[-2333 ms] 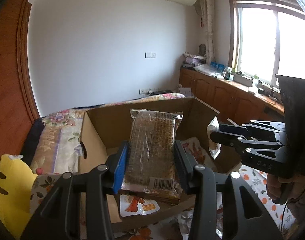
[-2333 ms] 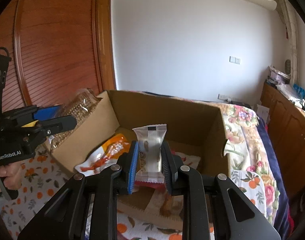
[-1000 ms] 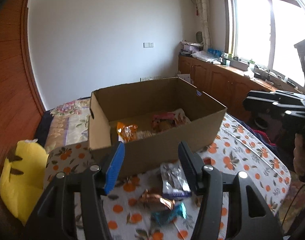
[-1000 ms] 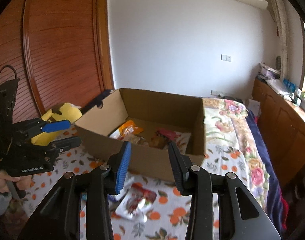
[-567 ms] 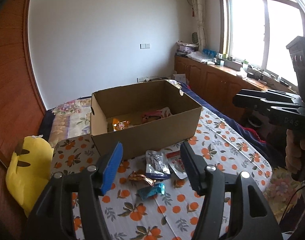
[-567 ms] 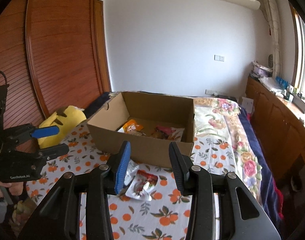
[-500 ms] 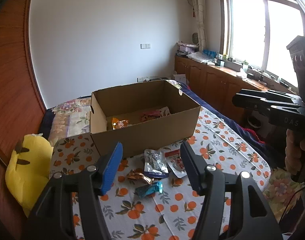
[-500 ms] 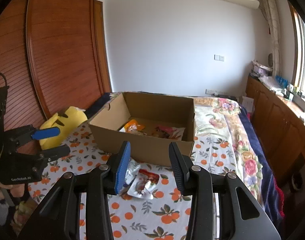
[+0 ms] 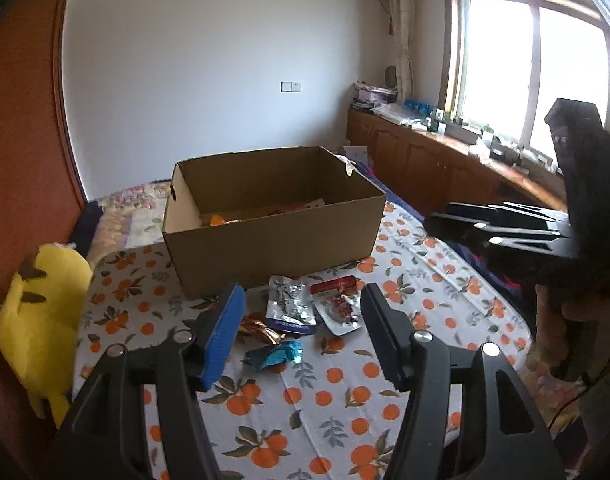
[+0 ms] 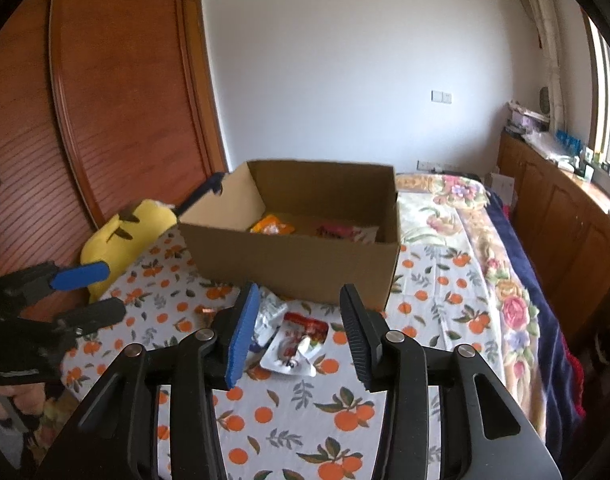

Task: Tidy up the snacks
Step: 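Withdraw both tools from the box toward the remaining snacks, then grasp the blue-green wrapper with the left gripper while the right grasps the red-white pouch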

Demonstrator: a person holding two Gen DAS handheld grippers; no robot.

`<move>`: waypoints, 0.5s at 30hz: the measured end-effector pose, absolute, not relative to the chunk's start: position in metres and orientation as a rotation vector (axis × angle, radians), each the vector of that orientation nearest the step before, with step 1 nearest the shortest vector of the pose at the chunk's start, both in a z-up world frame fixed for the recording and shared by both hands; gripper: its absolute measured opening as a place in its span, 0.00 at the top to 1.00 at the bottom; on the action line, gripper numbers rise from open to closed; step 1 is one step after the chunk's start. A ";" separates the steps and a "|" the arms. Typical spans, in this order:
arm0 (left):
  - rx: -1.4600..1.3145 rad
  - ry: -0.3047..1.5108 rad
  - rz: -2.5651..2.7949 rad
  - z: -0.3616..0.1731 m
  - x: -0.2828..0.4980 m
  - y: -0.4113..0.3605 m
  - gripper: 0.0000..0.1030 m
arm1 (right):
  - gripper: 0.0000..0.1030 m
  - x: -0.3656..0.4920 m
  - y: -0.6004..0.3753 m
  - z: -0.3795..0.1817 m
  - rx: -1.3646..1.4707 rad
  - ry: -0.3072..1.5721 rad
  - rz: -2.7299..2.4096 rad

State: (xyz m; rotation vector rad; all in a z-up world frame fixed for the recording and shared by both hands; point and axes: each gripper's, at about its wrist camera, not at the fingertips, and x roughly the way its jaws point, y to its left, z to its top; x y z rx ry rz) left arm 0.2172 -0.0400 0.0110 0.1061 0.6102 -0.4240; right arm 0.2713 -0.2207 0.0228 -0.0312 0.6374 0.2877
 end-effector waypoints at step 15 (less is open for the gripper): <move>0.130 0.673 -0.400 -0.043 0.238 -0.043 0.34 | 0.33 0.323 -0.199 -0.072 -0.054 0.829 0.291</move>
